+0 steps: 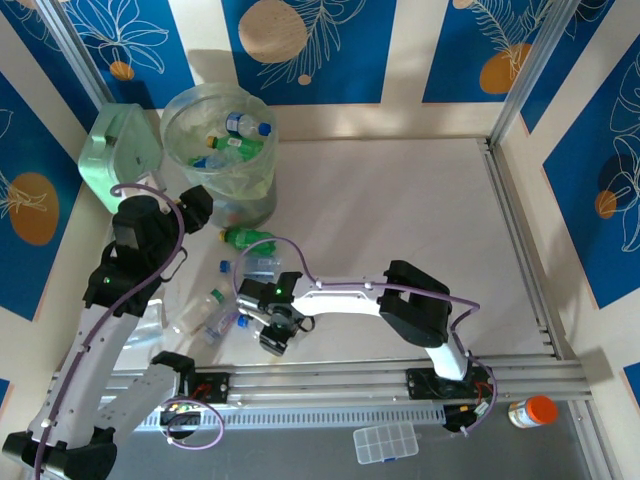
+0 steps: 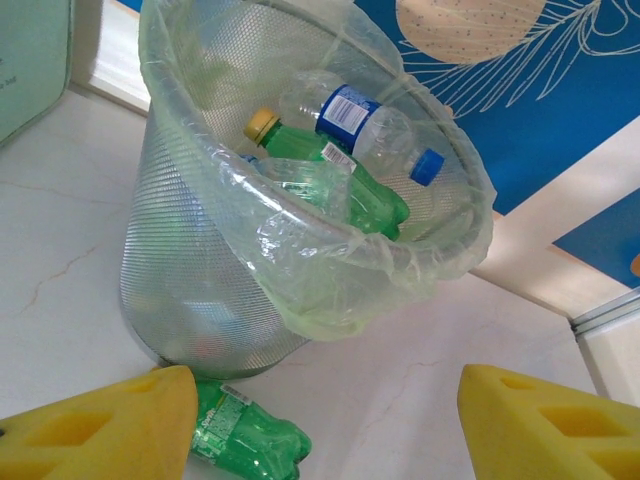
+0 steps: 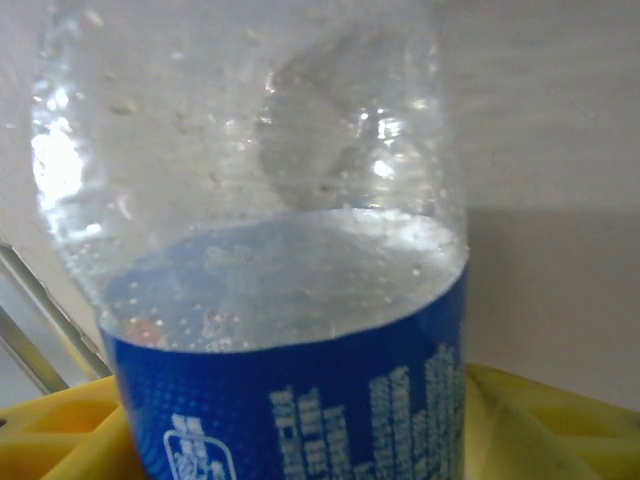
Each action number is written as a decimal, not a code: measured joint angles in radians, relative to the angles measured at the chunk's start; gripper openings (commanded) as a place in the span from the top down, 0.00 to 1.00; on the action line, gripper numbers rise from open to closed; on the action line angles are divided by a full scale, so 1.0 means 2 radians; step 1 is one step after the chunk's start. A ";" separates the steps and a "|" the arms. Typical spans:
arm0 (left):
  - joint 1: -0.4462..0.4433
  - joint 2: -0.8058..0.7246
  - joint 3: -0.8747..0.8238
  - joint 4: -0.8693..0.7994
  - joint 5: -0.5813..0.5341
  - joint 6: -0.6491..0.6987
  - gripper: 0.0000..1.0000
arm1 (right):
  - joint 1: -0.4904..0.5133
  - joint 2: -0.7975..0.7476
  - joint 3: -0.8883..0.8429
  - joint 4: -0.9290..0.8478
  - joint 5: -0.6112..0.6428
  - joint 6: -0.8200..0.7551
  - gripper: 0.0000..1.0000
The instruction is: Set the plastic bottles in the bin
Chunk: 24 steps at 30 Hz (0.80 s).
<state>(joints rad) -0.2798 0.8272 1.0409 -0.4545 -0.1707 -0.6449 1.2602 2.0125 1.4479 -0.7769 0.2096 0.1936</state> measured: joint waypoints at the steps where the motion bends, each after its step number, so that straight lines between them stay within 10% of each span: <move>1: 0.000 0.000 -0.001 0.000 -0.001 0.000 0.31 | 0.000 -0.001 -0.002 0.002 0.000 -0.001 0.39; 11: 0.000 0.014 -0.001 0.003 0.031 0.015 0.31 | -0.018 -0.084 -0.080 0.037 0.002 -0.002 0.48; 24: -0.007 0.045 -0.074 0.103 0.256 0.039 0.32 | -0.133 -0.323 -0.216 0.107 -0.068 0.008 0.49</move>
<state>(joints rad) -0.2939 0.9173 0.8921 -0.2485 0.3420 -0.5671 0.9936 1.3659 1.0161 -0.5621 0.0746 0.2096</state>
